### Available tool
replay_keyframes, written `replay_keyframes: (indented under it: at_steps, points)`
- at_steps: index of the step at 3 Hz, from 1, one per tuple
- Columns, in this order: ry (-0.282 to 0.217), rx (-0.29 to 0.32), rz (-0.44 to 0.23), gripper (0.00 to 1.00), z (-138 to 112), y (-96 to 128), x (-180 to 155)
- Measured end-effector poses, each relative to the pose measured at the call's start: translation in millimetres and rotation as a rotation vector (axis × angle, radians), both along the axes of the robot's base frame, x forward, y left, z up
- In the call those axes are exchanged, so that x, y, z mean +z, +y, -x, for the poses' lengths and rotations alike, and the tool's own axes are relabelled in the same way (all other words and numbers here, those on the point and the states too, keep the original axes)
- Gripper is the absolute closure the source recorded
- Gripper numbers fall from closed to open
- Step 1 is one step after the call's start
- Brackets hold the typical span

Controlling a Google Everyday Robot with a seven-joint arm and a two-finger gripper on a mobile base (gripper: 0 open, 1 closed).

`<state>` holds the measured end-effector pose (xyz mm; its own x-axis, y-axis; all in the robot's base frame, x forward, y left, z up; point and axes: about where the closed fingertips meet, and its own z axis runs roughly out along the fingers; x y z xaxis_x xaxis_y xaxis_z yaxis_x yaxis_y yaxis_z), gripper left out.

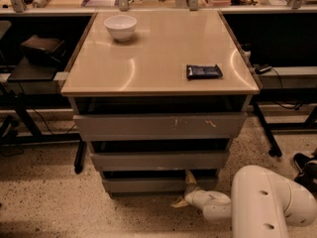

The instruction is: Open bottom drawer

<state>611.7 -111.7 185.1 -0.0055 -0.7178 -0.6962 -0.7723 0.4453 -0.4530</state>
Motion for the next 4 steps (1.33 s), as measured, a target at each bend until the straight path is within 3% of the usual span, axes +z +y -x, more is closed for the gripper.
replay_keyframes:
  at_steps: [1,2,3,4]
  points:
    - [-0.014,-0.021,0.043,0.0,-10,-8,0]
    - [-0.085,-0.039,0.156,0.0,-60,-22,10]
    - [-0.091,-0.044,0.197,0.0,-63,-27,7]
    - [-0.091,-0.045,0.196,0.0,-64,-27,7]
